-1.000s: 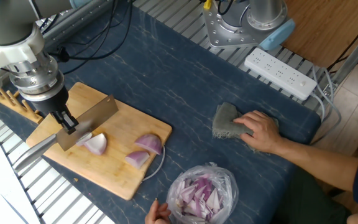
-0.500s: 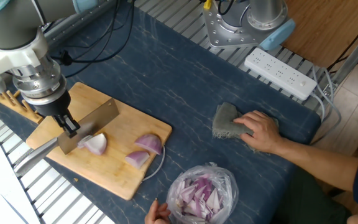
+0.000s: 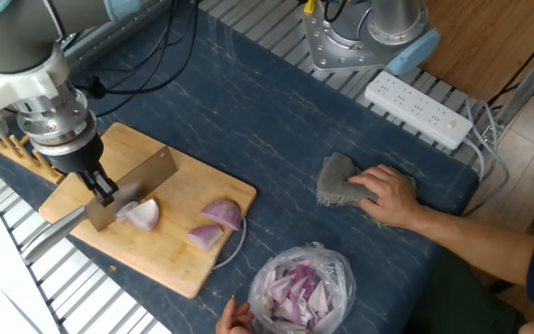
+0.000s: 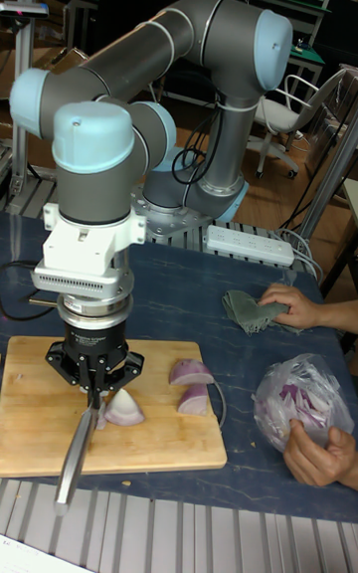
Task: Chop the onions
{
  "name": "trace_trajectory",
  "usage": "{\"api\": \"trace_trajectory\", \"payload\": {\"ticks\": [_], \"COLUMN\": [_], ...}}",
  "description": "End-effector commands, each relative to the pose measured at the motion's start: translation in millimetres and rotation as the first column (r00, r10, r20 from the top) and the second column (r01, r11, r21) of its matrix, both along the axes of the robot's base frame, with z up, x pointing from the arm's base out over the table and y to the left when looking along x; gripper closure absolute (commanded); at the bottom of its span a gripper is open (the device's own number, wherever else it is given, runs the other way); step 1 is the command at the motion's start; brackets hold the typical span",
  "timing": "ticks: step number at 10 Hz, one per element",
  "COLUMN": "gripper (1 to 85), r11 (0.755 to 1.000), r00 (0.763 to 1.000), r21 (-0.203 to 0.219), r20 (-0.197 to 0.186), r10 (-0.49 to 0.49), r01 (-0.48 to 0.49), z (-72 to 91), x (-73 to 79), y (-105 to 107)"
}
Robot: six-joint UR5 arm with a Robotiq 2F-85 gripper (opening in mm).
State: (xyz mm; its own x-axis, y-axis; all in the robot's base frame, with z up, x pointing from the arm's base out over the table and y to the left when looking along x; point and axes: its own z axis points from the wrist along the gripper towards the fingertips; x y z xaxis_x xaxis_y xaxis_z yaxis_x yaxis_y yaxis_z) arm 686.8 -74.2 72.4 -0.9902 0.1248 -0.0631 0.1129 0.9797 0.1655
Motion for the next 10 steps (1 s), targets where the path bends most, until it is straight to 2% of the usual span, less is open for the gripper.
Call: {"api": "trace_trajectory", "payload": {"ticks": [1,3,6,10], "gripper": [84.0,84.0,84.0,84.0], "r11": [0.998,0.996,0.996,1.0], "r00": [0.998,0.996,0.995,0.999], "r21": [0.026,-0.006,-0.008,0.016], "r20": [-0.017,-0.014,-0.027,-0.04], "r10": [0.054,0.087,0.094,0.019], "r01": [-0.054,-0.087,-0.094,-0.018], "z": [18.5,25.5,32.8,29.6], "x": [-4.6,-3.1,-6.5,-1.9], "y": [-11,-20,-23,-15]}}
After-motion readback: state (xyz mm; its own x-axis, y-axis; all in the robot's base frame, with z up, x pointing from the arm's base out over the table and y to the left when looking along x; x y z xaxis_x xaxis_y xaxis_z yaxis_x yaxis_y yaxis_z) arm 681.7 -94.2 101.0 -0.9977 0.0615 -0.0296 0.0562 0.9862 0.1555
